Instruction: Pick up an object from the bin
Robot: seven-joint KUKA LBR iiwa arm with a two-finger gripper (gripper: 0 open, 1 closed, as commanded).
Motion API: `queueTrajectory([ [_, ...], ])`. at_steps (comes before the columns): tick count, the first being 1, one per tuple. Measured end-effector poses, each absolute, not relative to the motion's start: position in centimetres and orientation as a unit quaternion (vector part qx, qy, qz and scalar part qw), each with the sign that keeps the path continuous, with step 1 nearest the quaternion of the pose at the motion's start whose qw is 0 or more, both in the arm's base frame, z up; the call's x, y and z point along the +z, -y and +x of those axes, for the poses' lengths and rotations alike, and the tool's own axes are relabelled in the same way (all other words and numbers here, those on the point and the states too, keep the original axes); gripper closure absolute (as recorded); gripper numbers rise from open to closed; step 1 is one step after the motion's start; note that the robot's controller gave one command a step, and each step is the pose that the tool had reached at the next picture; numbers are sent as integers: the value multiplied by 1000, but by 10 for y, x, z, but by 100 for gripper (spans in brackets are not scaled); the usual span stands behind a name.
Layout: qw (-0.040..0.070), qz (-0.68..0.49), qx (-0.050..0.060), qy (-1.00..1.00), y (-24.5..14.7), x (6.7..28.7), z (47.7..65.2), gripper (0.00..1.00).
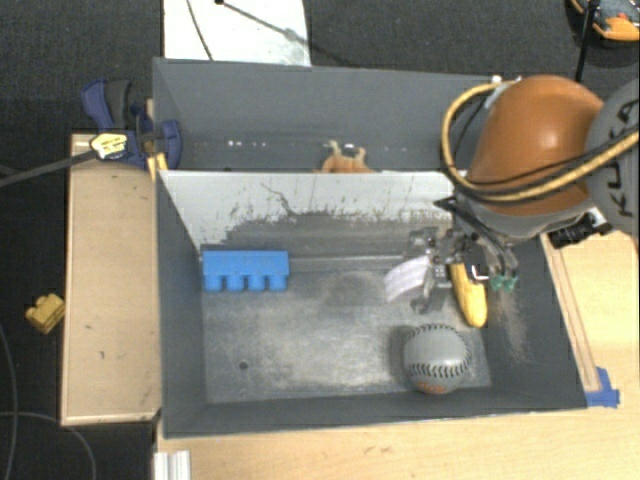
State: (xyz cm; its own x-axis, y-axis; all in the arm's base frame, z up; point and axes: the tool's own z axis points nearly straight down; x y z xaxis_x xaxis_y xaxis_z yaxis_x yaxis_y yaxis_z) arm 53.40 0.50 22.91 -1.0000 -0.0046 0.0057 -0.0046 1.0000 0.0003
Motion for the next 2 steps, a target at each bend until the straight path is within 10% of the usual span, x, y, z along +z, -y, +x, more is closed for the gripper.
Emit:
queueTrajectory([
  [2,-6,-6,0,1000,1,194,543,0],
])
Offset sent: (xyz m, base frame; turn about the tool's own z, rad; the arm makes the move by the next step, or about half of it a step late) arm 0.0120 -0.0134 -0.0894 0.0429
